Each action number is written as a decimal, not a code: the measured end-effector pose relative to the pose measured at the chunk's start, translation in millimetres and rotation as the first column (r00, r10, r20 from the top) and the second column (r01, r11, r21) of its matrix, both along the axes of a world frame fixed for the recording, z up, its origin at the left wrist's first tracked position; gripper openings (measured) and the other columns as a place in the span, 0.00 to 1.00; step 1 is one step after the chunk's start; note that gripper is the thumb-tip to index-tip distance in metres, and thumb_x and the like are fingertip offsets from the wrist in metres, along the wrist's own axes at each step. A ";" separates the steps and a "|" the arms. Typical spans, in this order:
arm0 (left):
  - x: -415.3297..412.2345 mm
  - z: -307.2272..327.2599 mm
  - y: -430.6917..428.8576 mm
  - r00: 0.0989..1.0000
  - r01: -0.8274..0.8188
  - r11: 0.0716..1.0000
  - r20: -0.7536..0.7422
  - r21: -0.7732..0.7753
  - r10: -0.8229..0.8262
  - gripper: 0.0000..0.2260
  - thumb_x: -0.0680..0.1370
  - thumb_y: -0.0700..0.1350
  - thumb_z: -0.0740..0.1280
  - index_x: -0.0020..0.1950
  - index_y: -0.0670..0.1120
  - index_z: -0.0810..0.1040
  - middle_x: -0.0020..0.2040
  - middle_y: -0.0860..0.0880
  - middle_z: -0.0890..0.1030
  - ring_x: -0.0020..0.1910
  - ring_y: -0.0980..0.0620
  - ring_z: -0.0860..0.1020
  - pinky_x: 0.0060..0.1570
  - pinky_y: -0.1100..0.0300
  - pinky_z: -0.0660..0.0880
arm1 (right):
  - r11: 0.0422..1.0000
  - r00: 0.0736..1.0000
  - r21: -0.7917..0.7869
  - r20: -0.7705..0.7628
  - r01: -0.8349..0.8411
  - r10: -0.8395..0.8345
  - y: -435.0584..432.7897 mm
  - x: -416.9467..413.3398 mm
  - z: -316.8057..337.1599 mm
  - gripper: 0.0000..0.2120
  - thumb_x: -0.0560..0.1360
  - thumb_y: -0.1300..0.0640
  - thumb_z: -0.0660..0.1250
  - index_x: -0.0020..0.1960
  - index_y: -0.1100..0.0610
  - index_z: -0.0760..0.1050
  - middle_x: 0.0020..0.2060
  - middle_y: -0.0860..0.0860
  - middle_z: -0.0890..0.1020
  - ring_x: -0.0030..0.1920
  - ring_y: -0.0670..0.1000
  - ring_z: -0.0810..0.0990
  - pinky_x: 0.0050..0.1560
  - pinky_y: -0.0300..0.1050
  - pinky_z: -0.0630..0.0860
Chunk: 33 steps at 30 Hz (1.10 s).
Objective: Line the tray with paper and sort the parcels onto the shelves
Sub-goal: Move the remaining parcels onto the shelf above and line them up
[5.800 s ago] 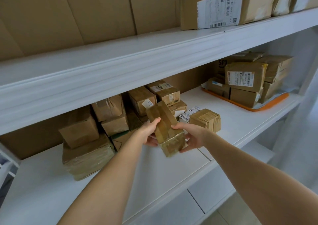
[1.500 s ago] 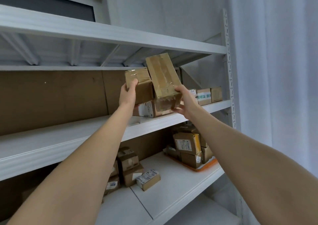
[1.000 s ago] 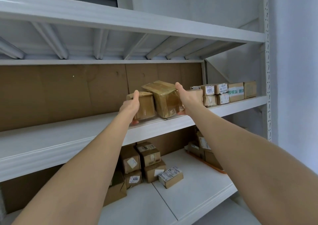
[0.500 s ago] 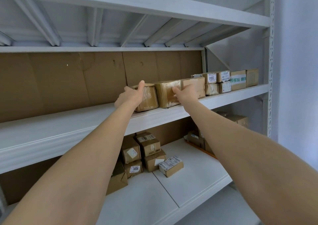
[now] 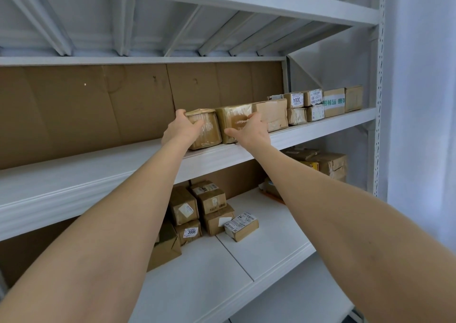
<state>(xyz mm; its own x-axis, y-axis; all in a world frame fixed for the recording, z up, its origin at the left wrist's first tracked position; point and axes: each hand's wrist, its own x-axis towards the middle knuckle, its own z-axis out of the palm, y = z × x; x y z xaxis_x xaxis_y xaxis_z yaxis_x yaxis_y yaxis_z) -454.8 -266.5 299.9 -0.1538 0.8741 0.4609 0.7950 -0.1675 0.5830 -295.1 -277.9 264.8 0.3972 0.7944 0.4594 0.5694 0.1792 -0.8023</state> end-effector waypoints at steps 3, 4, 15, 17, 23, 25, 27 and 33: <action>-3.5 0.2 -1.4 1.000 0.008 1.000 -0.002 0.012 -0.008 0.22 0.79 0.56 0.56 0.72 0.53 0.61 0.57 0.47 0.77 0.50 0.43 0.78 0.52 0.49 0.78 | 0.999 1.000 -0.030 0.010 0.010 -0.010 -0.8 -2.7 1.8 0.33 0.74 0.48 0.72 0.70 0.57 0.59 0.65 0.57 0.69 0.56 0.54 0.72 0.50 0.48 0.72; -4.4 0.5 -1.9 1.000 0.012 1.000 -0.001 0.016 -0.012 0.21 0.79 0.55 0.56 0.71 0.53 0.61 0.57 0.46 0.77 0.50 0.43 0.78 0.52 0.49 0.78 | 0.999 1.000 -0.044 0.014 0.013 -0.013 -0.8 -3.6 1.6 0.33 0.74 0.48 0.72 0.70 0.57 0.59 0.65 0.57 0.68 0.57 0.55 0.73 0.52 0.49 0.73; -4.2 -1.3 -23.4 0.995 0.062 0.997 0.080 -0.036 -0.059 0.31 0.81 0.51 0.58 0.78 0.47 0.43 0.74 0.43 0.64 0.59 0.43 0.75 0.49 0.57 0.73 | 0.996 0.997 -0.087 0.072 0.032 -0.026 -12.5 -13.4 -8.0 0.36 0.73 0.46 0.72 0.72 0.56 0.58 0.69 0.58 0.64 0.68 0.59 0.66 0.62 0.55 0.71; -3.5 -3.3 -28.8 0.991 0.055 0.998 0.122 -0.040 -0.050 0.34 0.80 0.52 0.60 0.79 0.46 0.44 0.75 0.41 0.61 0.64 0.42 0.72 0.49 0.57 0.69 | 0.997 0.997 -0.077 0.074 0.031 -0.026 -17.2 -14.8 -10.4 0.36 0.72 0.46 0.73 0.73 0.55 0.58 0.70 0.58 0.64 0.68 0.60 0.65 0.62 0.55 0.71; 3.6 -15.6 -51.9 0.989 -0.035 0.987 0.146 0.159 0.012 0.31 0.78 0.50 0.63 0.77 0.46 0.55 0.72 0.42 0.62 0.66 0.42 0.69 0.59 0.51 0.72 | 0.999 0.998 -0.026 0.063 0.028 -0.026 -34.4 -11.0 -18.5 0.39 0.73 0.46 0.71 0.75 0.54 0.55 0.71 0.57 0.63 0.69 0.59 0.64 0.62 0.54 0.70; 9.0 -24.3 -60.7 0.992 -0.044 0.950 0.123 0.310 0.006 0.26 0.78 0.47 0.64 0.74 0.47 0.61 0.69 0.43 0.65 0.64 0.45 0.70 0.55 0.54 0.72 | 0.998 0.995 0.007 0.077 0.058 -0.059 -41.2 -8.9 -24.6 0.38 0.74 0.45 0.70 0.75 0.54 0.56 0.71 0.57 0.63 0.69 0.59 0.65 0.61 0.53 0.70; 15.8 -35.3 -69.3 0.998 0.004 0.893 0.056 0.449 -0.033 0.20 0.78 0.44 0.64 0.69 0.47 0.66 0.65 0.45 0.69 0.60 0.48 0.72 0.48 0.59 0.72 | 0.995 0.992 0.043 0.082 0.094 -0.097 -48.0 -6.1 -32.4 0.37 0.74 0.44 0.69 0.75 0.54 0.56 0.71 0.57 0.63 0.68 0.58 0.65 0.61 0.52 0.71; 38.7 -76.8 -85.9 0.948 0.304 0.790 -0.253 0.533 -0.194 0.10 0.77 0.41 0.61 0.58 0.44 0.72 0.52 0.48 0.74 0.45 0.54 0.72 0.36 0.64 0.63 | 0.983 0.982 0.072 0.077 0.170 -0.175 -59.1 3.4 -64.1 0.34 0.75 0.47 0.69 0.74 0.56 0.59 0.70 0.57 0.64 0.67 0.58 0.66 0.59 0.49 0.71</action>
<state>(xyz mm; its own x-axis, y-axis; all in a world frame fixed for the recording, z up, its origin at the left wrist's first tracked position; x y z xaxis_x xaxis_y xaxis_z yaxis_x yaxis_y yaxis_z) -416.1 -352.4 223.1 0.1640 0.4515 0.8771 0.7590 -0.6257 0.1802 -291.7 -337.0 200.7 0.4842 0.6849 0.5446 0.6599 0.1228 -0.7412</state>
